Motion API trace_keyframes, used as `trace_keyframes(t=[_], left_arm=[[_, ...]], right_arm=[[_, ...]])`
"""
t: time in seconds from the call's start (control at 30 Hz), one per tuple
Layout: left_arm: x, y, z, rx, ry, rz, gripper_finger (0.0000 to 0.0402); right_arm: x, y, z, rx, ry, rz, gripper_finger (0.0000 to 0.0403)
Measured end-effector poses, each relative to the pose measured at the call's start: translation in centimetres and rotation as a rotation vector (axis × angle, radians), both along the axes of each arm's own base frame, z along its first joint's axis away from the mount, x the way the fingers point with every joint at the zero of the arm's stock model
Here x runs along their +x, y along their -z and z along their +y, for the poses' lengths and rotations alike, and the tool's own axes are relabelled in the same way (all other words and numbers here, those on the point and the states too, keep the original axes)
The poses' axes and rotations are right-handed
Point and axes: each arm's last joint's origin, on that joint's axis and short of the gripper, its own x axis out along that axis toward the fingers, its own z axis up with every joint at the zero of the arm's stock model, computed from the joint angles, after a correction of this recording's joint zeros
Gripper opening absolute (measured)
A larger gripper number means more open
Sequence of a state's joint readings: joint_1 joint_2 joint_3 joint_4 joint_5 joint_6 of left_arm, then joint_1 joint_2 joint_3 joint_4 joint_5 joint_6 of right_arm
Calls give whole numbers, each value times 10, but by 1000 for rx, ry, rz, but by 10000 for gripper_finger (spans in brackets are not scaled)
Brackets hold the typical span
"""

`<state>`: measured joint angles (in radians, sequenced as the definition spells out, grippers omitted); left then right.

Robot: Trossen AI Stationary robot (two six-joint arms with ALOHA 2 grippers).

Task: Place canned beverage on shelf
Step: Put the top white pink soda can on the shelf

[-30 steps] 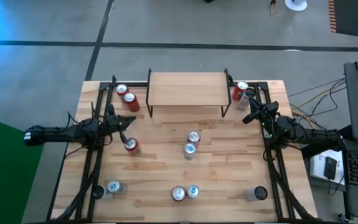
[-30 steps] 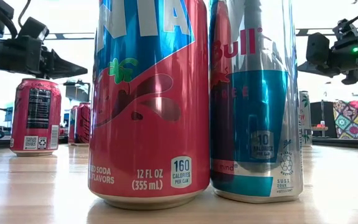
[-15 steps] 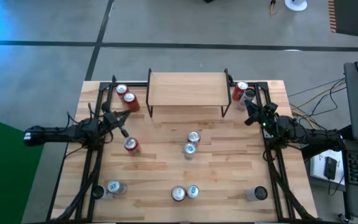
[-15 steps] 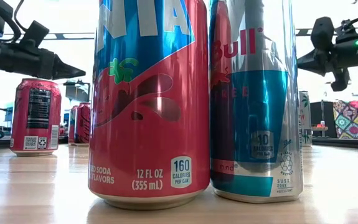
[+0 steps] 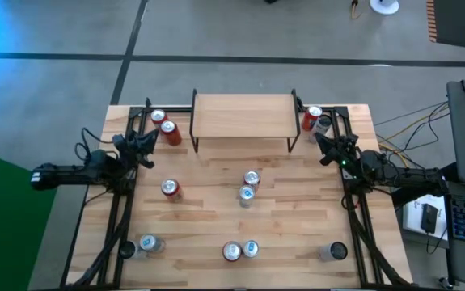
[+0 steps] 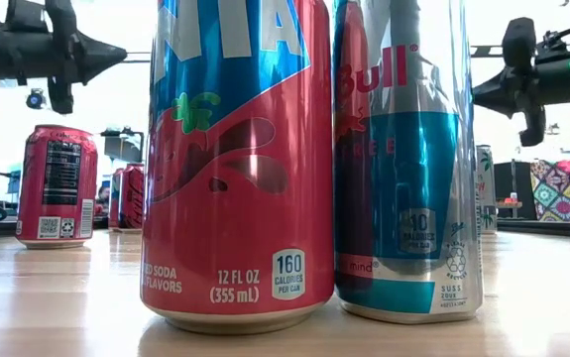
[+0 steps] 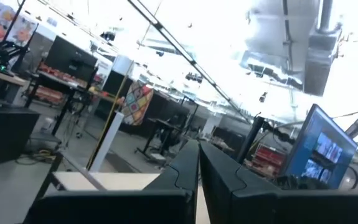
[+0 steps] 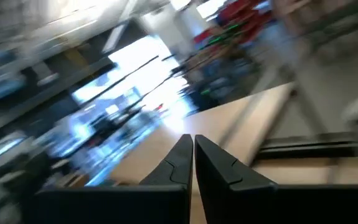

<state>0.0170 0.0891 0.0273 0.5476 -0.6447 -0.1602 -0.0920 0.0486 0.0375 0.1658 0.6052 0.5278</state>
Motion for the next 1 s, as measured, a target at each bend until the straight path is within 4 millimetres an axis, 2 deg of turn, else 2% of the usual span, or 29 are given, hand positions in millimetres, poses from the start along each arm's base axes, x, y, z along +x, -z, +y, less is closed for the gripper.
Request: trace_keyframes(t=[0.1,0.3,0.4,0.53,0.67,0.77,0.9,1.0], left_arm=[[0,-1,0,-11,7,-16,0],[-1,-4,0,-64,37,-76,0],[-2,-13,0,-67,38,-55,5],[-3,-29,0,-91,41,85,33],[-7,-55,0,-106,34,237,76],[-10,-72,0,-119,3,354,111],[-11,-89,2,-154,-55,489,149],[-10,-98,2,-193,-79,557,167]], right_arm=[[1,-1,2,-9,-87,-8,9],[-2,-9,0,27,-12,-116,14],[-5,-23,1,22,-10,-144,33],[-8,-51,1,-40,4,-134,80],[-5,-80,0,-85,15,-38,143],[4,-95,-1,-61,37,108,193],[26,-103,-6,32,160,316,248],[44,-107,-13,112,258,462,272]])
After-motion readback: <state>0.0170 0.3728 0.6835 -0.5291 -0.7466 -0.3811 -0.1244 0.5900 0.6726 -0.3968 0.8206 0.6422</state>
